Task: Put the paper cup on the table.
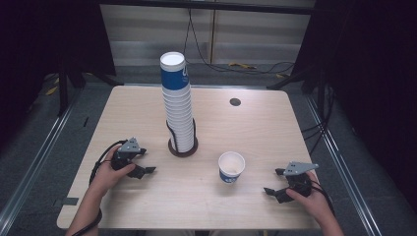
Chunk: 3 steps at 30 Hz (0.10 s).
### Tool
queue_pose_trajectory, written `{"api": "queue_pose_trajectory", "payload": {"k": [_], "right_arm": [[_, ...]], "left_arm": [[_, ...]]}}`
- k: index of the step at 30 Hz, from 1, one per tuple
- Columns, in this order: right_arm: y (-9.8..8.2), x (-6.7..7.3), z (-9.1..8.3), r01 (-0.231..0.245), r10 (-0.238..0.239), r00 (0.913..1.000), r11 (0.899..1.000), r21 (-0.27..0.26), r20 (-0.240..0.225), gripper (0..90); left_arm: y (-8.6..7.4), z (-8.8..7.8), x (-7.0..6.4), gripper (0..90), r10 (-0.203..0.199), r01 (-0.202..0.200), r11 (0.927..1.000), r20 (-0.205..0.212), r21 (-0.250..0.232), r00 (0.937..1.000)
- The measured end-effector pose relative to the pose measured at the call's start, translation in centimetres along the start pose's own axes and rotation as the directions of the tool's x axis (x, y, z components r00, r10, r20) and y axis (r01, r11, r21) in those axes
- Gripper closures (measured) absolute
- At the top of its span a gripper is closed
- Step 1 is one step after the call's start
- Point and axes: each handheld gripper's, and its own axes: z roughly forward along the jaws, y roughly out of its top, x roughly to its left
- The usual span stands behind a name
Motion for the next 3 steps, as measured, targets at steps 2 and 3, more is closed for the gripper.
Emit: {"api": "queue_pose_trajectory", "payload": {"k": [2, 3], "right_arm": [[-0.01, 0.03, -0.02, -0.004, 0.004, 1.0000, 1.000, 0.001, 0.004, 11.2], [-0.03, 0.02, 0.00, -0.001, 0.001, 1.0000, 1.000, -0.003, 0.003, 11.1]], "left_arm": [[0.00, -0.01, 0.01, 14.3, 0.002, -0.002, 1.0000, -0.002, 0.000, 1.0000], [-0.01, 0.00, -0.01, 14.3, -0.002, 0.002, 1.0000, 0.000, 0.000, 1.0000]]}}
